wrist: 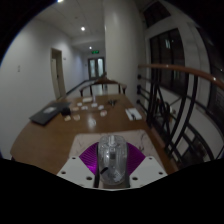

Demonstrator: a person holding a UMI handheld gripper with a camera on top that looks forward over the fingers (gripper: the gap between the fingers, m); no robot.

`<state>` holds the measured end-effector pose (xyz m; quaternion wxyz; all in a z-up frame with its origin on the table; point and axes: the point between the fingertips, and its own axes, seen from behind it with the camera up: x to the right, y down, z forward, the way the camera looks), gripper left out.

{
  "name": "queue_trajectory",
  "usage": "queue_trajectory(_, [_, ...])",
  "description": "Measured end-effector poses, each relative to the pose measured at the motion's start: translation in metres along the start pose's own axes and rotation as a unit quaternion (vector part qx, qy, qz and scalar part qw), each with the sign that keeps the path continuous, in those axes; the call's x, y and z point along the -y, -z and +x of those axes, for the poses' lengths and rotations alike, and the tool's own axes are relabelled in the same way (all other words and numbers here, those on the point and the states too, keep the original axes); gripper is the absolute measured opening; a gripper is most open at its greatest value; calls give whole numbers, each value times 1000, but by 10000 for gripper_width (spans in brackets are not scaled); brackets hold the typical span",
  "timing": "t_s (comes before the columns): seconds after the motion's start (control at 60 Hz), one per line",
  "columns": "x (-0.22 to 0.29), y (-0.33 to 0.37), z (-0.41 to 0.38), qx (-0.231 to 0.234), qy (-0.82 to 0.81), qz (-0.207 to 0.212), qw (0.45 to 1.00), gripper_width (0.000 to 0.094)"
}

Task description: Arrange mouse

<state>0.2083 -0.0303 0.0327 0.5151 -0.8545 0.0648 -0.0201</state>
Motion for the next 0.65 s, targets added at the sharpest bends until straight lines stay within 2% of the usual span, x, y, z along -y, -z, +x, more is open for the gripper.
queue_trajectory(0.1, [-37,-22,3,7,-6,-38,999,350])
queue_trajectory(0.117, [-31,-22,3,5,-2,-18,1000,355])
queue_trajectory(0.133, [-32,-23,3,2,5,-14,1000,406])
queue_trajectory(0.167, [-34,-24,6,-5,18,-14,1000,431])
queue_trajectory(0.183, [-36,-25,9,-9,22,-18,1000,484])
queue_trajectory(0.2, [-36,-26,9,-9,27,-20,999,470])
queue_trajectory(0.25, [-36,-25,10,-7,34,-27,999,527])
queue_trajectory(0.3, [-38,-23,12,-10,31,-42,999,619])
queue_trajectory(0.367, [-38,-10,9,5,36,-57,998,851])
queue_trajectory(0.383, [-36,-6,9,12,37,-56,998,872])
queue_trajectory(0.533, [-35,42,11,61,27,-60,996,857])
queue_trajectory(0.65, [-41,83,41,61,44,-62,995,847])
